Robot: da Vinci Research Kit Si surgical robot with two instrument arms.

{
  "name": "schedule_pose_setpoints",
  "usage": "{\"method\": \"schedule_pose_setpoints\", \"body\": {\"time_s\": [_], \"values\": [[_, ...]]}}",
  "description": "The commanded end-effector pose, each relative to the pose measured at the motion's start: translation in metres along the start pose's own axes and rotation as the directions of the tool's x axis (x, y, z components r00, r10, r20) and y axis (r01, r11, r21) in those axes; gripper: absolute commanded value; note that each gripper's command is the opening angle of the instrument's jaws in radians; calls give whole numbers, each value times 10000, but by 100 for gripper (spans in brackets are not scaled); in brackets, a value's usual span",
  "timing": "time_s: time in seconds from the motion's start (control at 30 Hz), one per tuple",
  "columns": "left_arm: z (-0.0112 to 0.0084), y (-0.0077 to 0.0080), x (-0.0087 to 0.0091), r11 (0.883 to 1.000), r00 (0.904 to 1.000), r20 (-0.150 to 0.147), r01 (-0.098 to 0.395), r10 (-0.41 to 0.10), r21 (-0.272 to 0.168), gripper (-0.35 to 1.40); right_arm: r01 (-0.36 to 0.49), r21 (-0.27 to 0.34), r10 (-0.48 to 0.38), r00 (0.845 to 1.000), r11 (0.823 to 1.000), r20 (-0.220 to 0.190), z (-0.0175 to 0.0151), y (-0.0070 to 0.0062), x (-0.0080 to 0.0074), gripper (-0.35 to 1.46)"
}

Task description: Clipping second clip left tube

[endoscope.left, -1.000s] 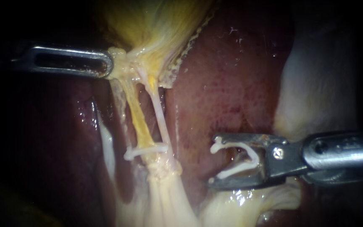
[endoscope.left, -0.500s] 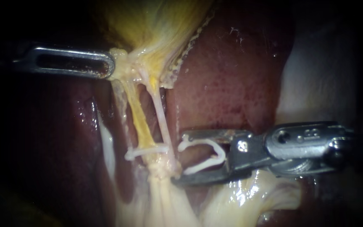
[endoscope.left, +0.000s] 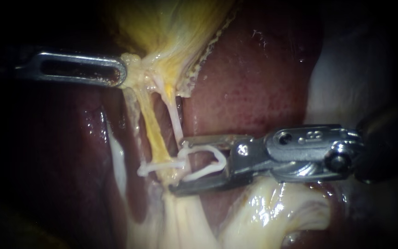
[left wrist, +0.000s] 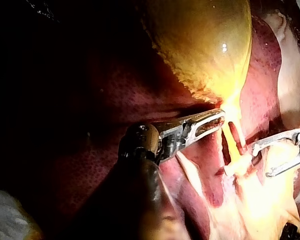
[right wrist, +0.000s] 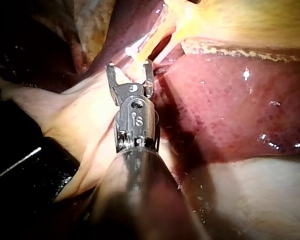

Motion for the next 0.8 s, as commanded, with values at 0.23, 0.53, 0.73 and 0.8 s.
{"method": "schedule_pose_setpoints", "body": {"time_s": [0.23,0.53,0.73,0.8], "values": [[0,-1,0,10000,10000,1,2,-2,-5,-35,-11,-48,11,10000,10000,-2,13,10,-3,48],[0,-1,0,10000,10000,2,2,-2,-6,-35,25,-38,-25,10000,10000,12,23,20,-10,48],[0,-1,0,10000,10000,3,2,-2,-7,-35,66,-26,-66,10000,10000,24,27,30,-18,48],[0,-1,0,10000,10000,3,1,-1,-8,-35,77,-34,-77,10000,10000,25,29,33,-20,48]]}}
